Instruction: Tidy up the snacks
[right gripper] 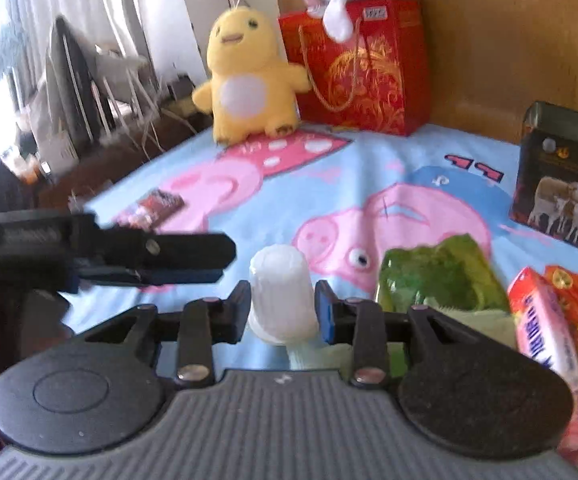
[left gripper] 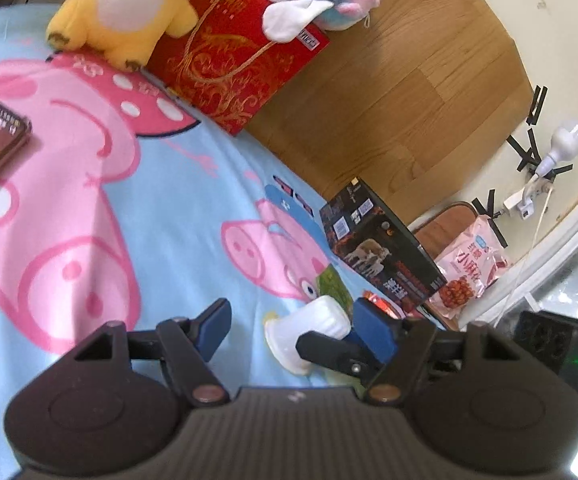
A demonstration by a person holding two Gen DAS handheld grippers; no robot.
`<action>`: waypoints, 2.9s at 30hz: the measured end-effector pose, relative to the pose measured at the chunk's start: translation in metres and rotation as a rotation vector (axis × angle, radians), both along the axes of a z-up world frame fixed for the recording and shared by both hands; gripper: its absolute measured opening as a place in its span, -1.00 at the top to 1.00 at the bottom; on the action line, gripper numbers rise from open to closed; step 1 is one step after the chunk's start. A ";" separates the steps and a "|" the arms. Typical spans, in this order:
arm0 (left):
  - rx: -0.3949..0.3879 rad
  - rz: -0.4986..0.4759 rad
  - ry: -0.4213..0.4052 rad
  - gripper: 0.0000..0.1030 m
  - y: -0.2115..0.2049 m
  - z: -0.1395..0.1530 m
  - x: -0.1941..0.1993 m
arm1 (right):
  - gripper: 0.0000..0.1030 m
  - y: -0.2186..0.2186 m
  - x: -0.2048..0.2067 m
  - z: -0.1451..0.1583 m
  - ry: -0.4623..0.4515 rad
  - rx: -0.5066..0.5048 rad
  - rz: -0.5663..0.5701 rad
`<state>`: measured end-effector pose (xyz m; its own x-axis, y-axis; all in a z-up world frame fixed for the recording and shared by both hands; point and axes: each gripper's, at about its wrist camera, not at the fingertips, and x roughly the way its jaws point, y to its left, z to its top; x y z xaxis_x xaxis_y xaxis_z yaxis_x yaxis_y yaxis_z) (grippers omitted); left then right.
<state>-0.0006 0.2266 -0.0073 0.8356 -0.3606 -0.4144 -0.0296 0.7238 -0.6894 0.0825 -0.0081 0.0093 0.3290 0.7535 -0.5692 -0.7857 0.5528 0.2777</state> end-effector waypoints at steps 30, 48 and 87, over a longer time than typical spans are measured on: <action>-0.013 -0.194 0.048 0.11 -0.056 -0.013 0.030 | 0.14 -0.024 -0.047 -0.015 -0.369 -0.155 -0.035; 0.165 -0.234 -0.032 0.09 -0.092 0.038 0.054 | 0.25 -0.049 -0.045 0.001 -0.422 -0.085 -0.124; 0.170 -0.358 0.034 0.03 -0.141 0.017 0.119 | 0.51 -0.156 -0.035 0.002 -0.121 0.032 -0.345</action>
